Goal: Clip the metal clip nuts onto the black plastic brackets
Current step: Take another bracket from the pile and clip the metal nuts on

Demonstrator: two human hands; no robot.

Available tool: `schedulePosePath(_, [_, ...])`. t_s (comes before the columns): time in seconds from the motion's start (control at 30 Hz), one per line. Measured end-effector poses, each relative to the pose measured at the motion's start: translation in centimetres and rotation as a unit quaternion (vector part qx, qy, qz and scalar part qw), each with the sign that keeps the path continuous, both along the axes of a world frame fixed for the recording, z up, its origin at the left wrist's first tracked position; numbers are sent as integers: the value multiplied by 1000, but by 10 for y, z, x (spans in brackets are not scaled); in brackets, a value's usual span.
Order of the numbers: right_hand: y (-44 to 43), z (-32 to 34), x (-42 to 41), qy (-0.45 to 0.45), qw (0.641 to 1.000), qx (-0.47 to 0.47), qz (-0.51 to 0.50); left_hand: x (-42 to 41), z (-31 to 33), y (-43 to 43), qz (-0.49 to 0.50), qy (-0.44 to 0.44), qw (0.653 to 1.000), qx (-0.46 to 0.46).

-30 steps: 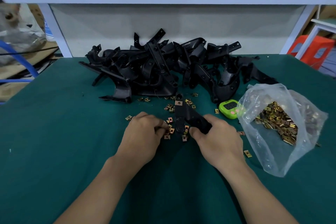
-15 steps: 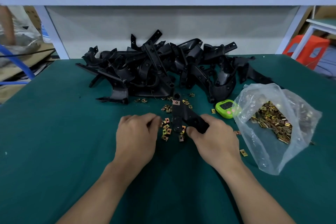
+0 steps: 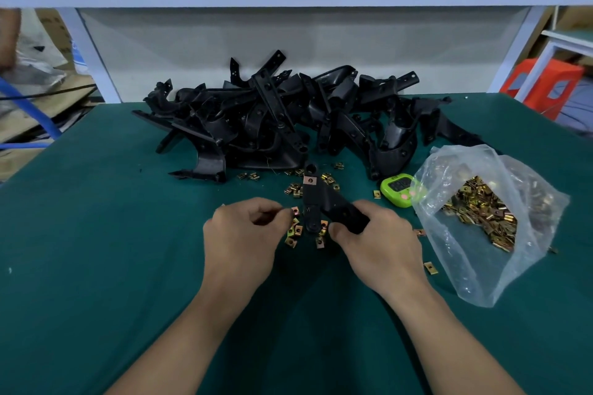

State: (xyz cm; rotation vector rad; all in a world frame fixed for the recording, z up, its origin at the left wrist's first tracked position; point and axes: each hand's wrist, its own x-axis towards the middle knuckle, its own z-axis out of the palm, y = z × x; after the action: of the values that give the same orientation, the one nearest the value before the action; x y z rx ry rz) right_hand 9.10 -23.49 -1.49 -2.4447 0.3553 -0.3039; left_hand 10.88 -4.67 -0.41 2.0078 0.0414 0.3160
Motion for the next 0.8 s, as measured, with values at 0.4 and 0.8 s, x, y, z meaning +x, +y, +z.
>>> schedulePosePath(0.4, [1,2,-2,0,1000,-2,2,4,-5,1,-82,7,994,-65])
schedulePosePath(0.8, [-2,5,-3,-13,1000,8,-5,8,-3,6,-183,64,956,-222])
